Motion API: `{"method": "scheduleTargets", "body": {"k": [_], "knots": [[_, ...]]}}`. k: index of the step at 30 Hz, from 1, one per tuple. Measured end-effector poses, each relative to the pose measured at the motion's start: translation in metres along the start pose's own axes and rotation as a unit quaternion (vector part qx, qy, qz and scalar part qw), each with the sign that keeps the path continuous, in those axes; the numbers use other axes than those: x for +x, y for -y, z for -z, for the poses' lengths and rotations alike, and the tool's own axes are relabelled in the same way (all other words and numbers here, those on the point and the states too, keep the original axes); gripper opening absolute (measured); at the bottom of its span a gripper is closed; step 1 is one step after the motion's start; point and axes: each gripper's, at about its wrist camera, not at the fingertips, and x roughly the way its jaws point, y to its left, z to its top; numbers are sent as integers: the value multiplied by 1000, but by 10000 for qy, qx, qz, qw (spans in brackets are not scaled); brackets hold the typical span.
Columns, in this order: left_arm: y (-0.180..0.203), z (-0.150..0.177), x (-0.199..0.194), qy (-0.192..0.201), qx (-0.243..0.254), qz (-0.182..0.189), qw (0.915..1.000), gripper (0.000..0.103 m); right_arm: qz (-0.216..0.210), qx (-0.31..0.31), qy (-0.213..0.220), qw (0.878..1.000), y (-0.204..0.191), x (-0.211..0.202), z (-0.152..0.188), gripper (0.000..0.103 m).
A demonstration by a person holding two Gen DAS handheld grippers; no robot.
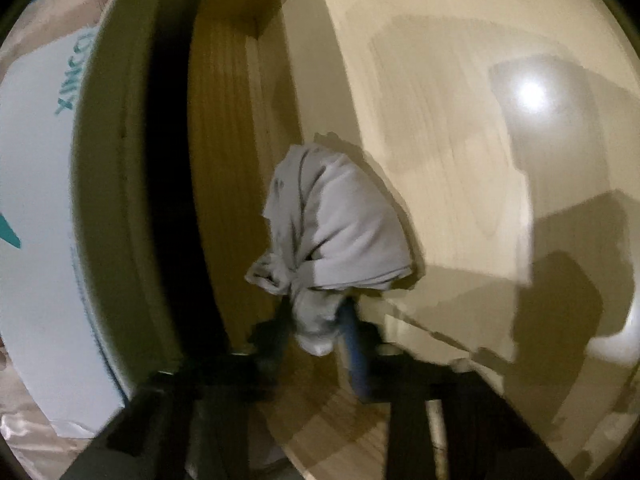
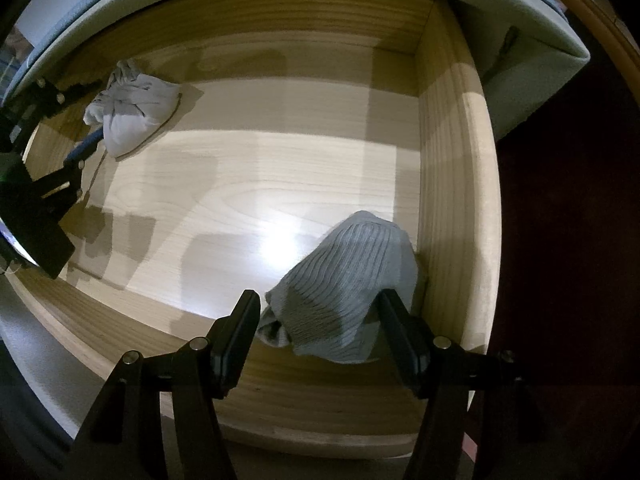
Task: Take underwear out of drawer
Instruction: 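Lower the left tool onto the grey knotted underwear and close on it, then lift the grey knotted underwear off the drawer floor with the left tool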
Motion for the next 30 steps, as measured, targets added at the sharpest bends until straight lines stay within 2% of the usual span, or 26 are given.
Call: {"method": "scheduleTargets", "body": {"k": [6, 11, 17, 21, 27, 28, 30], "knots": [[-14, 6, -2, -32, -245, 187, 9995, 13, -12, 5, 9, 10000, 0, -1, 0, 60], [-22, 8, -9, -226, -512, 590, 9967, 13, -21, 10, 17, 10000, 0, -1, 0, 60], [-36, 14, -15, -696, -1084, 1347, 9825, 13, -47, 17, 25, 10000, 1, -2, 0, 60], [-46, 18, -15, -1020, -1448, 1839, 9668, 13, -72, 18, 32, 10000, 1, -2, -1, 61], [-60, 24, -11, -1505, -2127, 2466, 9334, 13, -59, 6, 2, 10000, 0, 0, -2, 62], [-63, 26, -9, -1632, -2304, 2638, 9223, 13, -51, 0, -8, 10000, -1, 0, -2, 62], [-70, 27, -5, -1780, -2563, 2815, 9074, 13, -43, -7, -25, 10000, -2, 1, -3, 62]]}}
